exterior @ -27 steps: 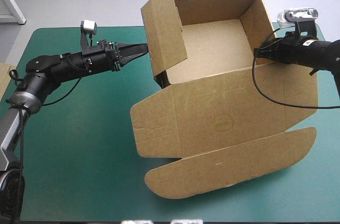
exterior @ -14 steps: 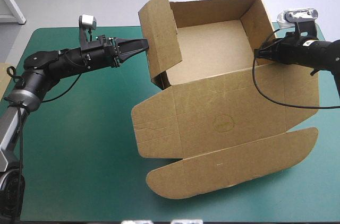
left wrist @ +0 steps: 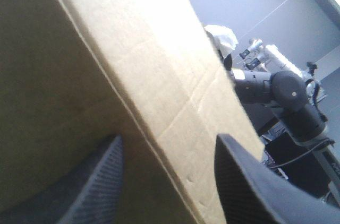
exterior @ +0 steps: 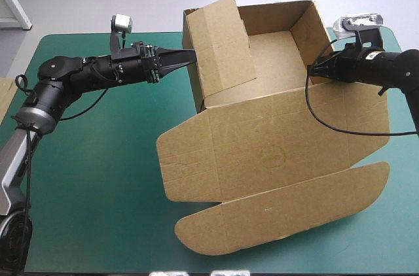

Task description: Fold the box

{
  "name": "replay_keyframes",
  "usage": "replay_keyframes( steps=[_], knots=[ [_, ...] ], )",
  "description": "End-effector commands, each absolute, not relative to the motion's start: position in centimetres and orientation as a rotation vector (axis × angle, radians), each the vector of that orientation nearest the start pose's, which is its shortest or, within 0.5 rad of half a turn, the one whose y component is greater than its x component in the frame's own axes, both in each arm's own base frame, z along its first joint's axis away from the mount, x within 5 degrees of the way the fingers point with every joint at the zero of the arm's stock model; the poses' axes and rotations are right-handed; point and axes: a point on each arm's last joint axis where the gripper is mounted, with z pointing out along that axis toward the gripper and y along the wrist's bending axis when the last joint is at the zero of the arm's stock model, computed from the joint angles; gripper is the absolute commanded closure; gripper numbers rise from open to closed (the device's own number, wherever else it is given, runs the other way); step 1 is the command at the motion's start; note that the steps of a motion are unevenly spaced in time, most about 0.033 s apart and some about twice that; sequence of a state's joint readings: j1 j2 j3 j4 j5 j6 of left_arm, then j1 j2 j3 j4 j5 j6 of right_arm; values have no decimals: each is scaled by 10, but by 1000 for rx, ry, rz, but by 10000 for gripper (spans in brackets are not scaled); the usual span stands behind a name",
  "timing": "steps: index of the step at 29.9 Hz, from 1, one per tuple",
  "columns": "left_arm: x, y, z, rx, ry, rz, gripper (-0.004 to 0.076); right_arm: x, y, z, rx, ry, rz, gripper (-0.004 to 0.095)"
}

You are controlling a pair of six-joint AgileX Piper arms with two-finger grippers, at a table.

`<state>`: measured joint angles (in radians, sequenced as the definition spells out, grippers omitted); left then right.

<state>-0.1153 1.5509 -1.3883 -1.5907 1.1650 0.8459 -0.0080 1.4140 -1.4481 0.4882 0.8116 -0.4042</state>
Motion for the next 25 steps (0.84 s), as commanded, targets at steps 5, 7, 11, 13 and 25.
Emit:
replay_keyframes(
  steps=[5,7,11,13,25],
  knots=[
    [298,-122,429,493,1863,-1446,338,301,40,433,-234,2063,368,908],
    [298,-121,428,508,1911,-1384,338,301,42,432,-240,2069,361,908],
    [301,-123,427,501,1984,-1265,338,300,47,431,-251,2083,342,908],
    [301,-125,426,493,2014,-1226,338,300,49,430,-252,2090,326,908],
    [303,-125,420,451,2096,-1155,338,300,68,425,-251,2128,316,907]
  ],
)
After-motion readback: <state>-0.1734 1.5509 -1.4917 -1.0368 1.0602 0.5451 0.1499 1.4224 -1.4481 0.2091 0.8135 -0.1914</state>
